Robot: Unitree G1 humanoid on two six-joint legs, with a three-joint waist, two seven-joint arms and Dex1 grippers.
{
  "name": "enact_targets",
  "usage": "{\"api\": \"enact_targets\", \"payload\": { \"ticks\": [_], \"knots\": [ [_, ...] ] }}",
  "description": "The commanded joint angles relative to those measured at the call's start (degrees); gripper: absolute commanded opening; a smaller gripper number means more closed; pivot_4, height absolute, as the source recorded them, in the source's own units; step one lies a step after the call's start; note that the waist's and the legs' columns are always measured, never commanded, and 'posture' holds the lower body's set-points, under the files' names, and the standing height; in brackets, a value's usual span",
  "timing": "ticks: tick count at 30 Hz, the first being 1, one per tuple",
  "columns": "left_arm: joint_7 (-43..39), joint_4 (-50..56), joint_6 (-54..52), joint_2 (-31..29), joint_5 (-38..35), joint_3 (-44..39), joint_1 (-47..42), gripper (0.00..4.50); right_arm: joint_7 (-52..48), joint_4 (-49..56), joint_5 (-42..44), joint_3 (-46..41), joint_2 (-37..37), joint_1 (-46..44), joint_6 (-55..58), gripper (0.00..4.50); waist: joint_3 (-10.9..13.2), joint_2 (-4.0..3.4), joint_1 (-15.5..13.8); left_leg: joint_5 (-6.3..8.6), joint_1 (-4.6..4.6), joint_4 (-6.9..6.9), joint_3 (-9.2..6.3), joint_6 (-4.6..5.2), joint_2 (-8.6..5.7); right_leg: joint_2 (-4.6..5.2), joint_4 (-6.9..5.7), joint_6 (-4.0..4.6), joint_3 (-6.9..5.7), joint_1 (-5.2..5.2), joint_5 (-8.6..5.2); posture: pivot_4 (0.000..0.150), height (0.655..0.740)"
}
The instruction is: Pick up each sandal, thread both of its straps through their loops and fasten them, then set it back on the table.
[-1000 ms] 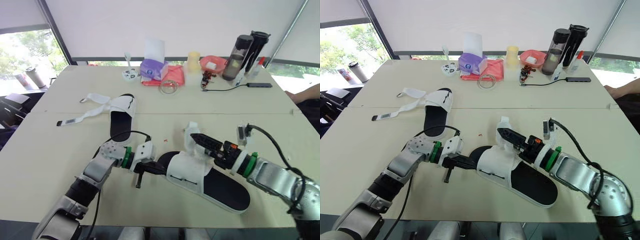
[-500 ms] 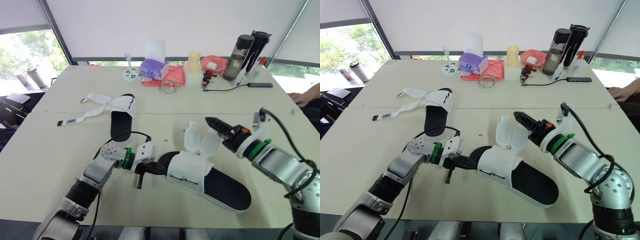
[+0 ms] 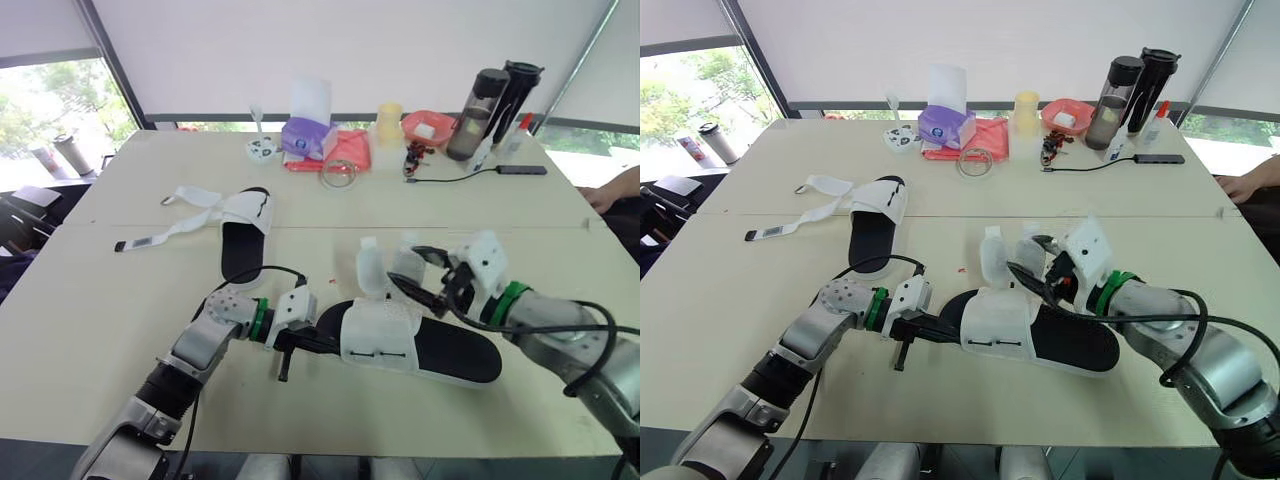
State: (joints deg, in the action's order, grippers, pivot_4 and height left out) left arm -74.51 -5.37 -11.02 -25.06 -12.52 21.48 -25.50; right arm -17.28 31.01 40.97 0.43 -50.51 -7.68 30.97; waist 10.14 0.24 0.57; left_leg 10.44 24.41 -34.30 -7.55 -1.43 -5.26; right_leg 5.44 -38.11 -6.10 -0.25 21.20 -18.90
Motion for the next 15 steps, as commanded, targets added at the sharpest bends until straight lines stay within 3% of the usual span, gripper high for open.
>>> {"api": "enact_targets", "payload": {
  "ticks": [1, 7, 15],
  "knots": [
    [0.21, 1.41, -0.8, -0.35, 0.48, 0.92, 1.06, 0.0, 0.89, -2.43, 6.75, -10.04, 5.09, -1.04, 1.24, 3.26, 0.0, 0.0, -0.03, 0.0, 0.0, 0.0, -0.01, 0.0, 0.0, 0.0, -0.01, 0.0, 0.0, 0.0, 0.0, 0.15, 0.74],
    [0.91, 2.12, -1.54, -0.93, 0.22, 0.22, 1.4, 0.0, 0.7, -4.01, 8.53, -17.02, 6.96, -1.89, 4.48, 3.26, 0.0, 0.0, -0.01, 0.0, -0.01, 0.01, -0.02, 0.0, 0.0, -0.01, -0.01, 0.0, -0.01, 0.01, 0.0, 0.15, 0.74],
    [0.63, 2.81, -1.81, -1.91, -0.12, 0.42, 1.78, 0.0, 1.32, -2.83, -4.15, -11.26, 6.58, -1.93, 5.03, 3.26, 0.0, -0.01, 0.1, 0.0, -0.01, 0.03, -0.02, 0.0, 0.01, -0.02, -0.03, 0.0, -0.01, 0.05, 0.0, 0.15, 0.74]
  ]
}}
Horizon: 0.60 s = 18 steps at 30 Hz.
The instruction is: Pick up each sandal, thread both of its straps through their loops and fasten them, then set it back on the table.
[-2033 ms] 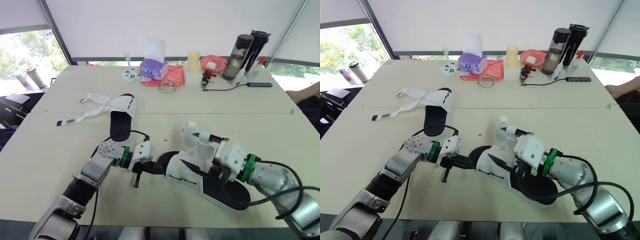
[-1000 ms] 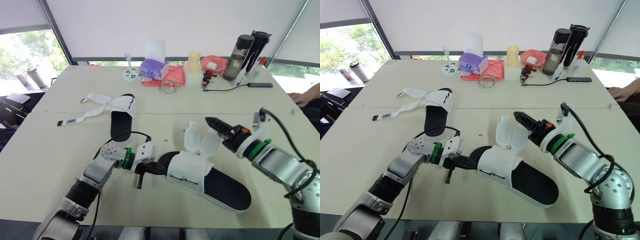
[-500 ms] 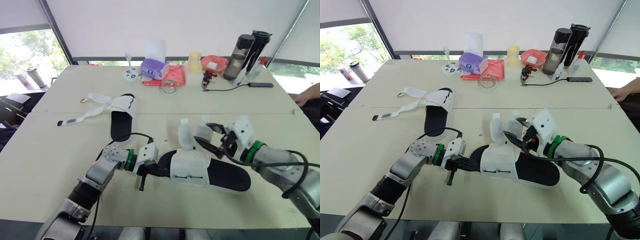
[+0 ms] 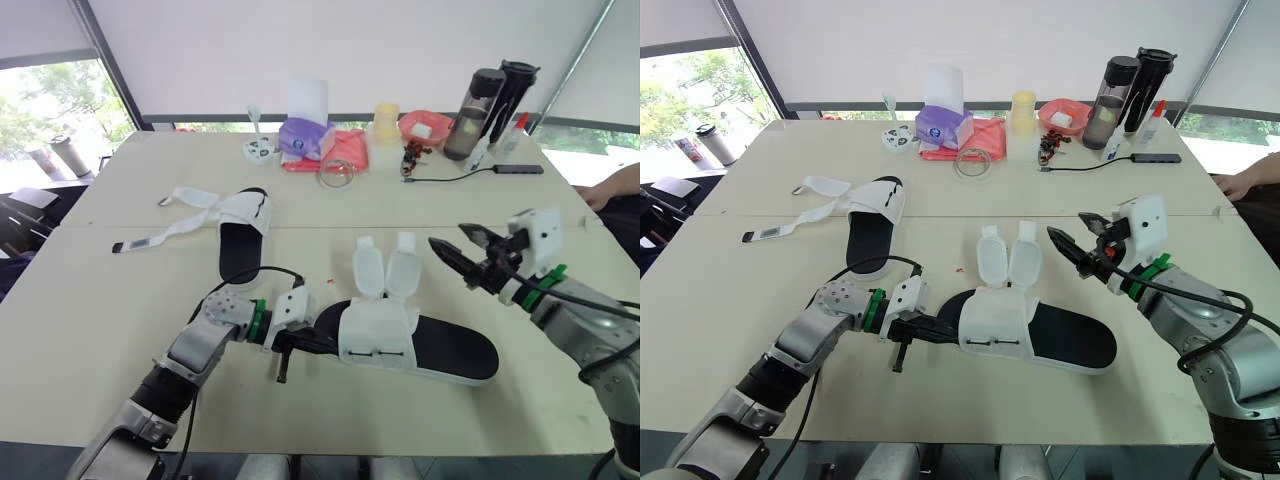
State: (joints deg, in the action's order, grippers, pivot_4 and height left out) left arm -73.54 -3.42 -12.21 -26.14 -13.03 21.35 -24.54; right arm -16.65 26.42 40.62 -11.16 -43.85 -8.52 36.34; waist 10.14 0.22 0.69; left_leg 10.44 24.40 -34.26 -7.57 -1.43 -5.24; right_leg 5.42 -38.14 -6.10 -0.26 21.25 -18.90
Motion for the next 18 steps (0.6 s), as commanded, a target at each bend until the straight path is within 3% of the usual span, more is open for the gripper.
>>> {"api": "enact_targets", "payload": {
  "ticks": [1, 9, 18],
  "knots": [
    [-0.28, 0.69, -0.59, -0.76, 0.42, 0.51, 0.62, 0.0, 0.9, 1.33, -5.6, 1.0, -0.39, -1.4, -0.33, 3.26, 0.0, 0.0, -0.03, 0.0, 0.0, 0.01, 0.0, 0.0, 0.0, 0.0, 0.0, 0.0, 0.0, 0.0, 0.0, 0.15, 0.74],
    [0.29, 0.11, -0.41, 0.13, 0.58, 0.63, 0.01, 0.0, -3.01, -0.3, -10.31, 4.4, 0.08, -2.38, 1.82, 3.26, 0.0, 0.0, -0.06, 0.0, 0.0, 0.01, 0.0, 0.0, -0.01, 0.0, 0.0, 0.0, 0.0, -0.01, 0.0, 0.15, 0.74],
    [1.5, 0.37, -0.07, 0.16, 0.7, 0.37, 1.1, 0.0, -12.93, 4.5, -3.19, 4.23, 2.94, -1.29, 3.09, 3.26, 0.0, 0.0, -0.1, 0.0, 0.0, 0.0, 0.0, 0.0, -0.01, 0.01, 0.0, -0.01, 0.0, -0.02, 0.01, 0.15, 0.74]
  ]
}}
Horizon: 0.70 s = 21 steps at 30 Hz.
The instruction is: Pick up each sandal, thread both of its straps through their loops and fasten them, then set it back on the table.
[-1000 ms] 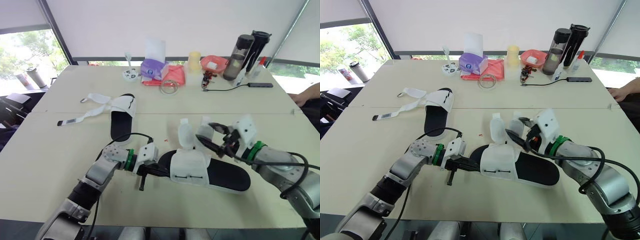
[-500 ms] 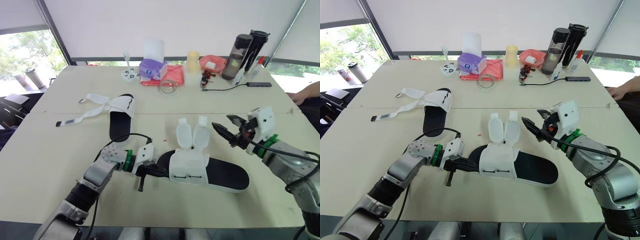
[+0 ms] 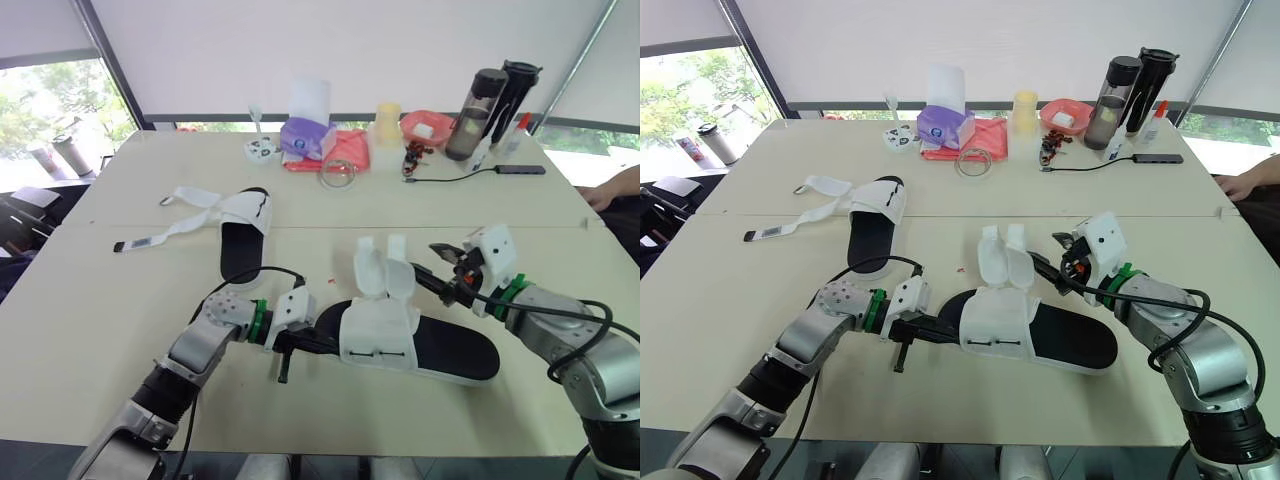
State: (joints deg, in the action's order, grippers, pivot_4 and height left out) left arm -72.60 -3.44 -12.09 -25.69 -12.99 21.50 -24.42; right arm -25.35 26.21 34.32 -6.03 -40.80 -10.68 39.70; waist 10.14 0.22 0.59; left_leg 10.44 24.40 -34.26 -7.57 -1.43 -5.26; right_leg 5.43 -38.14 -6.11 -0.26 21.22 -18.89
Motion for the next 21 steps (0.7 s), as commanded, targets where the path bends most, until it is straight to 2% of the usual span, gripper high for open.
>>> {"api": "enact_targets", "payload": {
  "ticks": [1, 7, 10, 14, 16, 18, 19, 21],
  "knots": [
    [0.72, 0.49, -0.21, -0.34, 0.64, 0.2, 1.12, 0.0, -5.53, 5.34, 3.4, -0.61, -0.41, 1.46, -0.42, 3.26, 0.0, 0.0, 0.0, 0.0, 0.0, 0.0, 0.0, 0.0, 0.0, 0.0, 0.0, 0.0, 0.0, 0.0, 0.0, 0.15, 0.74],
    [1.24, 1.14, -0.45, -0.27, 0.52, 0.23, 1.55, 0.0, -6.05, 1.81, -9.36, 6.11, -1.8, 0.7, -6.7, 3.26, 0.0, 0.0, 0.04, 0.0, -0.03, -0.03, -0.01, 0.0, 0.0, -0.01, 0.0, 0.0, 0.0, -0.02, 0.01, 0.15, 0.74],
    [1.44, 1.15, -0.45, -0.26, 0.52, 0.2, 1.51, 0.0, -5.24, -0.08, -14.55, 6.95, -1.57, 0.26, -10.47, 2.35, 0.0, 0.0, 0.01, 0.0, -0.03, -0.03, 0.0, -0.01, 0.0, 0.0, 0.0, 0.0, 0.0, -0.01, 0.0, 0.15, 0.74],
    [1.69, 1.24, -0.43, -0.27, 0.48, 0.2, 1.55, 0.0, -5.88, -0.51, -19.26, 7.79, -1.7, 1.49, -14.09, 0.26, 0.0, 0.0, -0.01, 0.0, -0.02, -0.01, -0.01, -0.01, 0.0, -0.01, 0.0, -0.01, 0.0, 0.0, 0.01, 0.15, 0.74],
    [1.66, 1.01, -0.32, -0.25, 0.5, 0.19, 1.45, 0.0, -5.92, -0.37, -19.67, 7.28, -1.09, 1.9, -13.92, 0.09, 0.0, 0.0, -0.02, 0.0, -0.02, -0.01, -0.01, -0.01, 0.0, -0.01, 0.0, -0.01, 0.0, -0.01, 0.01, 0.15, 0.74],
    [1.65, 0.91, -0.25, -0.25, 0.5, 0.2, 1.4, 0.0, -5.27, 0.0, -18.26, 5.8, 0.3, 1.85, -12.01, 0.09, 0.0, 0.0, 0.01, 0.0, -0.02, -0.01, -0.01, -0.01, 0.0, -0.01, 0.0, -0.02, 0.0, -0.01, 0.01, 0.15, 0.74],
    [1.66, 0.9, -0.23, -0.24, 0.5, 0.21, 1.39, 0.0, -4.0, 0.98, -14.53, 3.15, 2.36, 1.56, -8.5, 0.09, 0.0, 0.0, 0.01, 0.0, -0.02, -0.02, -0.01, -0.01, 0.0, -0.01, 0.0, -0.01, 0.0, -0.01, 0.01, 0.15, 0.74],
    [1.7, 0.83, -0.11, -0.2, 0.56, 0.24, 1.38, 0.0, 2.9, 3.2, 0.25, -5.49, 9.81, 0.18, 3.74, 0.09, 0.0, 0.02, 0.0, 0.0, -0.03, -0.03, -0.02, -0.01, 0.0, -0.01, -0.03, -0.01, 0.01, -0.02, 0.02, 0.15, 0.74]
  ]
}}
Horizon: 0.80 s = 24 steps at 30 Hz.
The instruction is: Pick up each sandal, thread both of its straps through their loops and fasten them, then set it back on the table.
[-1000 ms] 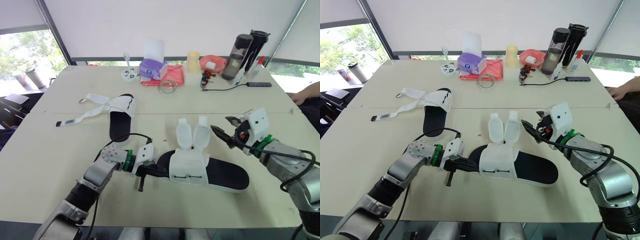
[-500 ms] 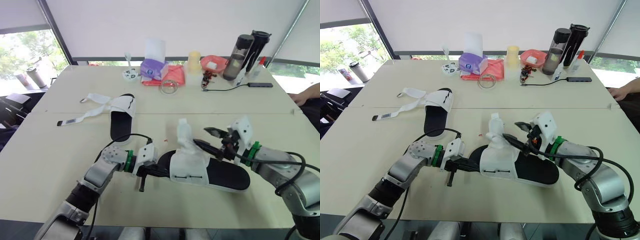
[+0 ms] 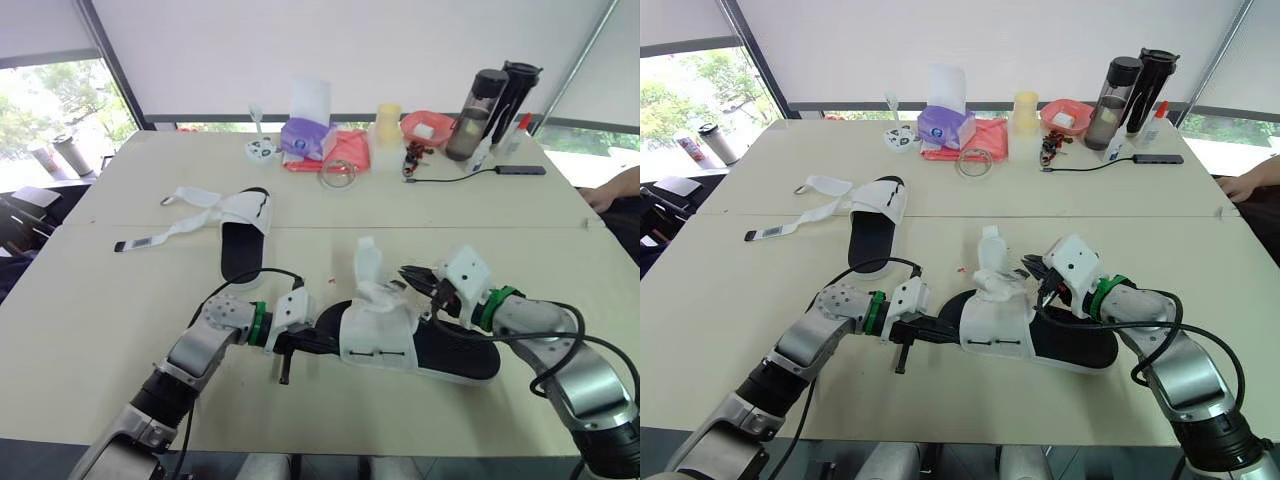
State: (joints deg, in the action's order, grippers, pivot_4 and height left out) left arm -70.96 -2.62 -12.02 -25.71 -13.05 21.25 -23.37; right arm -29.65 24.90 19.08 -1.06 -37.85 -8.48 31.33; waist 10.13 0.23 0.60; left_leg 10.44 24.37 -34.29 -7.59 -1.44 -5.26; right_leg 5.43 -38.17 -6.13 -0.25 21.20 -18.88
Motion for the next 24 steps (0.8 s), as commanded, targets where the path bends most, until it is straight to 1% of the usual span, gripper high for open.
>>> {"api": "enact_targets", "payload": {
  "ticks": [1, 3, 4, 5, 6, 7, 10, 11, 12, 13, 16, 19, 21, 24],
  "knots": [
    [0.05, -0.19, -0.07, -0.12, 0.65, 0.48, 0.27, 0.0, 11.34, 5.06, 23.14, -14.23, 10.42, -2.64, 17.79, 0.09, -0.01, -0.01, -0.01, 0.0, 0.0, 0.0, -0.05, 0.0, 0.02, -0.01, -0.02, 0.0, 0.0, -0.01, 0.0, 0.15, 0.74],
    [0.04, -0.42, 0.09, -0.02, 0.7, 0.52, 0.2, 0.0, 17.66, 5.41, 32.21, -18.93, 14.78, -3.65, 24.94, 0.09, -0.01, -0.01, -0.03, 0.0, 0.0, 0.0, -0.05, -0.01, 0.0, 0.0, -0.05, 0.0, 0.01, 0.02, 0.0, 0.15, 0.74],
    [0.03, -0.48, 0.15, 0.02, 0.72, 0.56, 0.19, 0.0, 20.22, 5.39, 35.01, -20.42, 15.93, -4.06, 27.07, 0.09, -0.01, -0.01, -0.04, 0.0, 0.0, 0.0, -0.06, -0.01, 0.01, 0.0, -0.04, 0.01, 0.01, 0.01, 0.0, 0.15, 0.74],
    [0.02, -0.48, 0.2, 0.08, 0.76, 0.65, 0.22, 0.0, 22.24, 5.09, 38.15, -21.85, 16.64, -4.41, 28.73, 0.47, -0.01, -0.02, -0.05, 0.0, 0.01, 0.0, -0.06, 0.0, 0.0, 0.0, -0.04, 0.01, 0.01, 0.02, 0.0, 0.15, 0.74],
    [-0.01, -0.47, 0.24, 0.12, 0.8, 0.74, 0.24, 0.0, 23.81, 4.61, 41.9, -23.15, 16.95, -4.7, 30.06, 0.63, -0.01, -0.02, -0.07, 0.0, 0.01, 0.01, -0.06, 0.0, -0.01, 0.01, -0.04, 0.01, 0.02, 0.02, 0.0, 0.15, 0.74],
    [-0.07, -0.45, 0.24, 0.14, 0.8, 0.8, 0.25, 0.0, 25.37, 4.07, 45.81, -24.27, 16.82, -4.99, 31.25, 0.98, -0.01, -0.03, -0.06, 0.0, 0.01, 0.01, -0.06, 0.0, -0.01, 0.01, -0.03, 0.01, 0.02, 0.02, 0.0, 0.15, 0.74],
    [-0.3, -0.68, 0.33, 0.09, 0.82, 0.84, 0.13, 0.0, 33.29, 0.2, 56.36, -26.48, 14.94, -5.42, 35.17, 2.56, -0.02, -0.03, 0.02, 0.0, 0.01, 0.01, -0.04, 0.0, -0.01, 0.03, -0.03, 0.01, 0.02, 0.02, 0.0, 0.15, 0.74],
    [-0.34, -0.74, 0.36, 0.08, 0.83, 0.84, 0.09, 0.0, 35.08, -0.97, 59.65, -26.56, 14.05, -5.39, 35.71, 2.97, -0.02, -0.03, 0.01, 0.0, 0.01, 0.01, -0.04, 0.0, -0.01, 0.03, -0.03, 0.02, 0.02, 0.02, 0.0, 0.15, 0.74],
    [-0.36, -0.78, 0.35, 0.08, 0.83, 0.84, 0.08, 0.0, 36.78, -2.23, 63.74, -26.32, 12.92, -5.14, 36.14, 3.58, -0.02, -0.03, 0.0, 0.0, 0.01, 0.01, -0.03, 0.0, -0.02, 0.03, -0.03, 0.02, 0.02, 0.02, 0.0, 0.15, 0.74],
    [-0.35, -0.75, 0.32, 0.07, 0.86, 0.86, 0.1, 0.0, 39.37, -4.03, 69.06, -25.64, 11.61, -4.62, 36.05, 4.0, -0.02, -0.03, 0.03, -0.01, 0.01, 0.01, -0.02, 0.0, -0.01, 0.03, -0.03, 0.03, 0.02, 0.02, 0.0, 0.15, 0.74],
    [-0.3, -0.47, 0.19, 0.01, 0.86, 0.89, 0.3, 0.0, 45.89, -7.53, 80.45, -22.64, 8.25, -3.56, 34.32, 4.0, -0.02, -0.03, 0.03, -0.01, 0.01, 0.02, 0.0, 0.01, -0.01, 0.04, -0.03, 0.02, 0.01, 0.01, -0.01, 0.15, 0.74],
    [-0.23, 0.05, -0.05, -0.09, 0.76, 0.92, 0.66, 0.0, 52.09, -10.19, 89.02, -18.35, 5.48, -3.29, 31.11, 4.0, -0.02, -0.03, 0.17, -0.01, 0.01, 0.02, 0.02, 0.02, -0.01, 0.04, -0.03, 0.02, 0.02, 0.01, 0.0, 0.15, 0.74],
    [-0.18, 0.15, -0.15, -0.13, 0.74, 0.89, 0.72, 0.0, 54.3, -11.06, 92.71, -16.03, 3.75, -3.45, 29.4, 4.0, -0.02, -0.03, 0.14, -0.01, 0.01, 0.01, 0.03, 0.02, 0.0, 0.04, -0.03, 0.02, 0.02, 0.01, 0.0, 0.15, 0.74],
    [-0.03, 0.24, -0.22, -0.2, 0.76, 0.83, 0.78, 0.0, 54.41, -11.81, 93.92, -13.78, 2.73, -4.09, 28.3, 4.0, -0.01, -0.03, 0.13, -0.02, 0.01, 0.01, 0.04, 0.03, 0.0, 0.04, -0.02, 0.02, 0.01, 0.0, 0.0, 0.15, 0.74]
  ]
}}
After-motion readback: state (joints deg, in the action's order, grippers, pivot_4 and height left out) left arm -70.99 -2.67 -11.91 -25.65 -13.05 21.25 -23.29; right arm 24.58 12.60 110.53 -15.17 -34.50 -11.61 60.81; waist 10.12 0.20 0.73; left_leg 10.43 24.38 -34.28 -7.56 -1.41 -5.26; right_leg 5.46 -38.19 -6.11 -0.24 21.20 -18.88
